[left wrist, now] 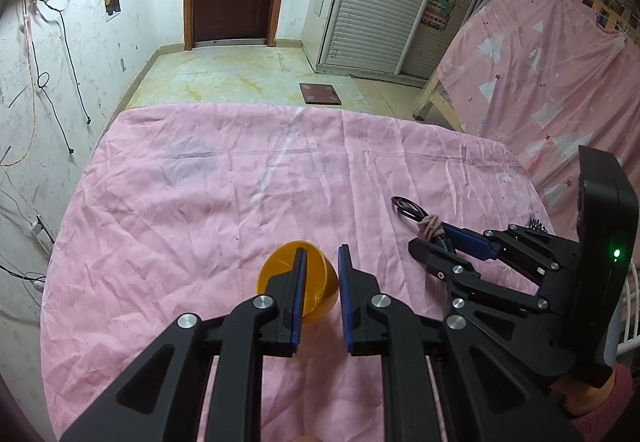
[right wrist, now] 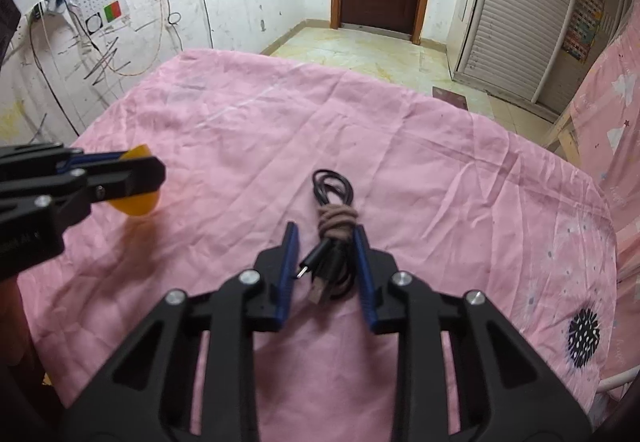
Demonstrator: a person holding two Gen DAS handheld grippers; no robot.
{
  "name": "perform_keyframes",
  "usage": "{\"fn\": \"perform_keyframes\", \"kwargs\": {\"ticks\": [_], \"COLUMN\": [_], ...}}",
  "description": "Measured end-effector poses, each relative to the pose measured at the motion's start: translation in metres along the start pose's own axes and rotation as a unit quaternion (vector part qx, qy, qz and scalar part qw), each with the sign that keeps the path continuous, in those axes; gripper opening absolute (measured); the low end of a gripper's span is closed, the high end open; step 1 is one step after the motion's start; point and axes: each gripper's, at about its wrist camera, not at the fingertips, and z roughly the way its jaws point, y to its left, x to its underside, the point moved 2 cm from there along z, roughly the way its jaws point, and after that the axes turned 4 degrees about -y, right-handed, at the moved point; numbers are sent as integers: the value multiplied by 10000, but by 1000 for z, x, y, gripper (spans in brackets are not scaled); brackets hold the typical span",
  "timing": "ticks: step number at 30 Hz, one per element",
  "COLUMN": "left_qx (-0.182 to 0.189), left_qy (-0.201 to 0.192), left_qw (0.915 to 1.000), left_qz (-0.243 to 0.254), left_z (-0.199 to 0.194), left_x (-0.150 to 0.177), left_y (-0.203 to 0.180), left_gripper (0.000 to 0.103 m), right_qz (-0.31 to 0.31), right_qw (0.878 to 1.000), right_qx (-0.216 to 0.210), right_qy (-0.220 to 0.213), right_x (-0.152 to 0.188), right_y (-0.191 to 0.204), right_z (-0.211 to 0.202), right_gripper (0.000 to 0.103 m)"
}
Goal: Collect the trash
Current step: 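Grasp the yellow cup with the left tool while the right tool grasps the black cable, then carry the yellow cup and black cable to the yellow bin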
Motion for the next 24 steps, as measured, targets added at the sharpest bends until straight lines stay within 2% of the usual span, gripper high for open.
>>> {"fn": "perform_keyframes", "kwargs": {"ticks": [4, 11, 24], "left_qx": [-60, -95, 11], "left_qy": [-67, -285, -727], "left_qw": [10000, 9995, 9951], "left_qz": [18, 84, 665], "left_z": [-7, -33, -80], "left_x": [1, 1, 6], "left_y": [-1, -14, -87], "left_gripper": [8, 8, 8], "right_qz": [107, 306, 949], "right_qw": [9998, 9974, 9808], "right_qx": [-40, 39, 504], "right_qy": [-162, -652, -1629], "right_x": [1, 5, 45], "right_y": [-1, -12, -66], "right_z": [-8, -47, -147], "right_gripper": [25, 25, 25]}}
